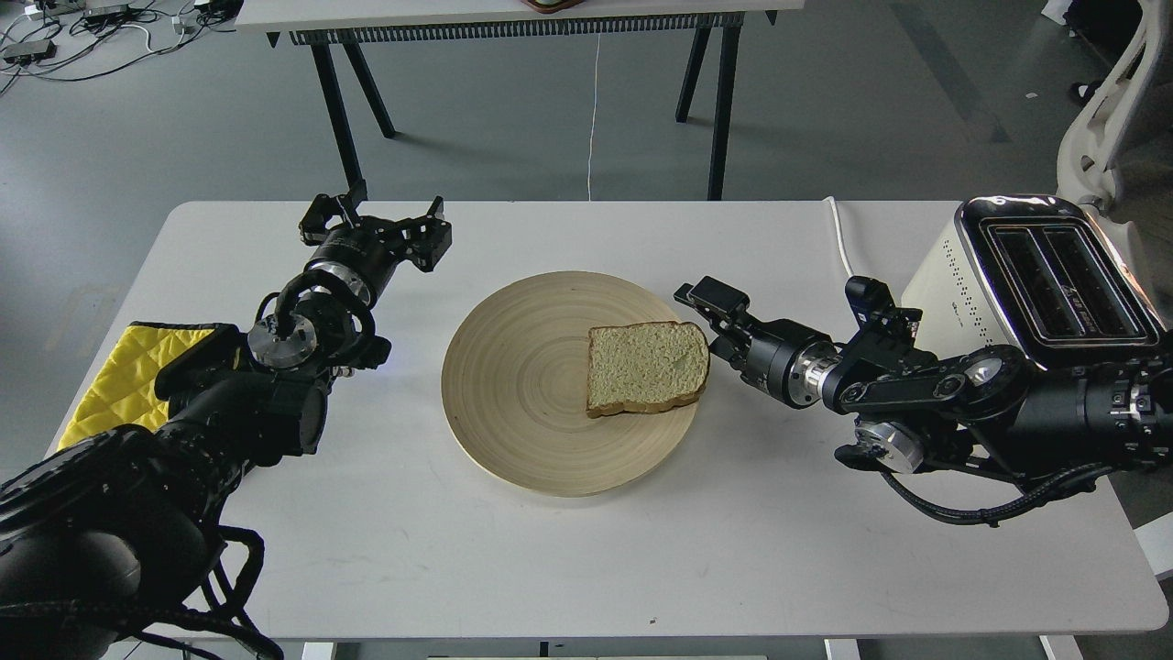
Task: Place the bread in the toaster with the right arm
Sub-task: 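Lower the open right gripper toward the bread slice on the plate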
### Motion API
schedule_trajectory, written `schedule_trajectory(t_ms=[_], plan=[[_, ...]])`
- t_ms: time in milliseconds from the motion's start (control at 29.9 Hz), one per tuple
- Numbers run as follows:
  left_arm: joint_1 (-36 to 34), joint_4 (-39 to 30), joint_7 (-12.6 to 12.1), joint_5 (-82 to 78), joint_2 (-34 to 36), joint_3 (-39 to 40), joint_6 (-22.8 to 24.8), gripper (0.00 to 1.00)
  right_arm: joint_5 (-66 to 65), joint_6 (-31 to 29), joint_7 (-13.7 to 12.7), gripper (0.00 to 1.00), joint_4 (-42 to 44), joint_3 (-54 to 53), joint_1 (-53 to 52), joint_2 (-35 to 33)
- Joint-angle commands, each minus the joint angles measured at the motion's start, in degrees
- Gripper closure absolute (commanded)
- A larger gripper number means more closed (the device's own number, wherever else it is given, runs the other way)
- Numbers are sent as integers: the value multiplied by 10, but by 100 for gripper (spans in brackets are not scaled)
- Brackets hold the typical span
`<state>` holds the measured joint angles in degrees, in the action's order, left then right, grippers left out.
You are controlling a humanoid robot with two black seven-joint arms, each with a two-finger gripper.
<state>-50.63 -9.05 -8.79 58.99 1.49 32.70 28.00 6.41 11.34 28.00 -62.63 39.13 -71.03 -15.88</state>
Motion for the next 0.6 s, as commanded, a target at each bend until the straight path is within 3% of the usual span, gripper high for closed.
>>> schedule_trajectory(t_ms=[0,568], plan=[[0,0,0,0,0,0,0,0,-1,0,0,1,-2,-1,-4,-5],[0,0,0,0,0,0,0,0,-4,-2,0,2,-21,8,0,-19]])
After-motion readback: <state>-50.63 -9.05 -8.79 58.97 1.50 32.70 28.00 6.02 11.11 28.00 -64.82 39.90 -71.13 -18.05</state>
